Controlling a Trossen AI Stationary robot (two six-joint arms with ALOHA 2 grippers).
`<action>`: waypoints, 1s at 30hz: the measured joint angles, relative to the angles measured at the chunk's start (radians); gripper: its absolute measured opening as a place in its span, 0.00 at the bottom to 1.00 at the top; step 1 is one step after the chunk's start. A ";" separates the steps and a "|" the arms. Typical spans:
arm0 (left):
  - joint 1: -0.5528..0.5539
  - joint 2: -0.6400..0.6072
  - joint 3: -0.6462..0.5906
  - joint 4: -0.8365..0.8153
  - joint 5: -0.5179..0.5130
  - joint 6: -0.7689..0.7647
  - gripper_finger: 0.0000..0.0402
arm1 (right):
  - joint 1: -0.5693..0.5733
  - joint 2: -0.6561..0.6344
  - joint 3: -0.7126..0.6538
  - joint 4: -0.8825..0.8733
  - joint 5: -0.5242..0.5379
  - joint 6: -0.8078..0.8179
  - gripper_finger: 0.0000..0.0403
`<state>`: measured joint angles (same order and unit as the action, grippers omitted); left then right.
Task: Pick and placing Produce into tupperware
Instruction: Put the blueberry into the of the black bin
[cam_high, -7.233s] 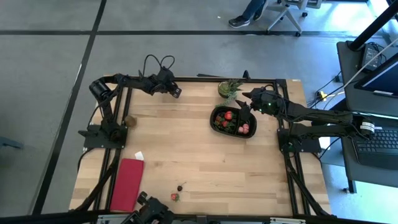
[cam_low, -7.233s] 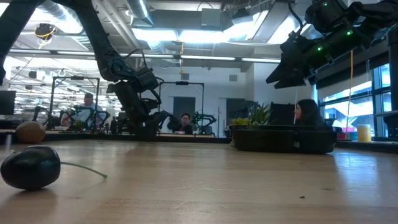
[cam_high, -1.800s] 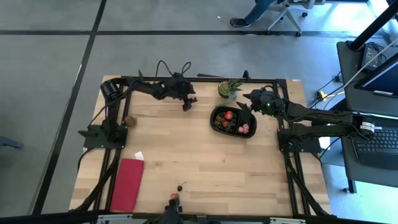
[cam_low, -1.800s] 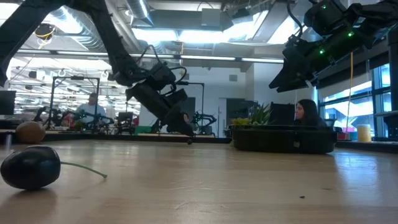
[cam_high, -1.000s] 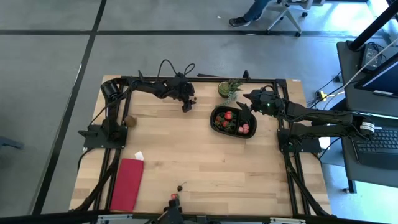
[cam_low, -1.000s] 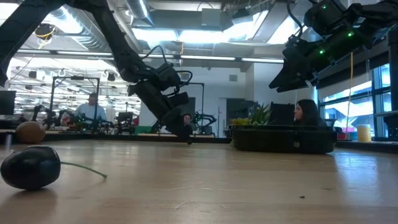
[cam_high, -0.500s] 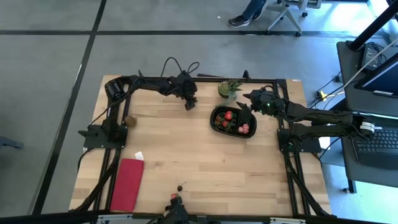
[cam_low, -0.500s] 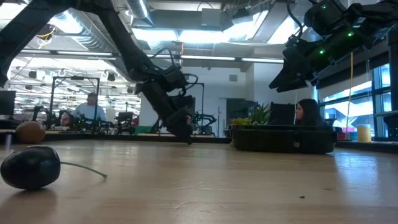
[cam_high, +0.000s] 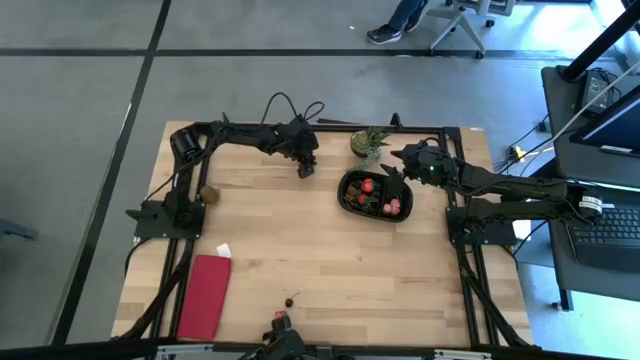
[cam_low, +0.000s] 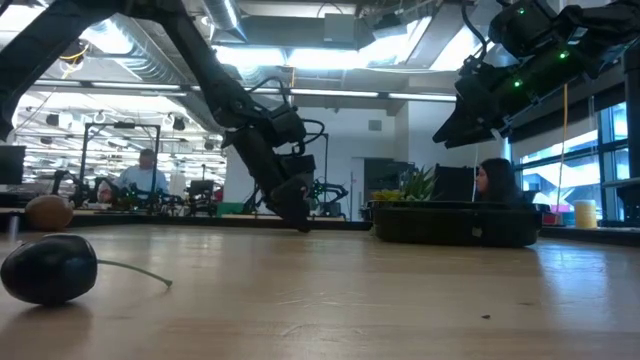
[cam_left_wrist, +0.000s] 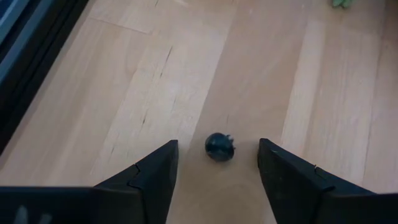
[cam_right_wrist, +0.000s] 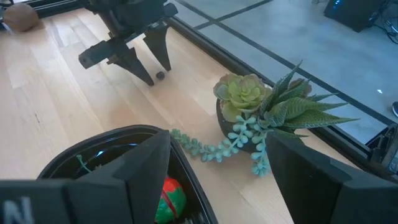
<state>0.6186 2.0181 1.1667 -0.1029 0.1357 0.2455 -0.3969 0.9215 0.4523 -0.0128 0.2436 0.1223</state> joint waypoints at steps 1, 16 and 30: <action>0.000 0.000 0.000 0.000 -0.001 0.000 0.51 | 0.000 0.000 0.000 0.000 0.000 0.000 0.66; -0.006 0.003 -0.005 0.049 -0.022 0.001 0.34 | 0.000 0.000 0.000 -0.001 0.000 0.000 0.66; -0.020 0.010 -0.004 0.058 -0.047 0.038 0.15 | 0.000 0.000 0.000 -0.018 0.000 0.000 0.66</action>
<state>0.5981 2.0285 1.1625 -0.0444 0.0889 0.2832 -0.3971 0.9215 0.4526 -0.0303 0.2436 0.1223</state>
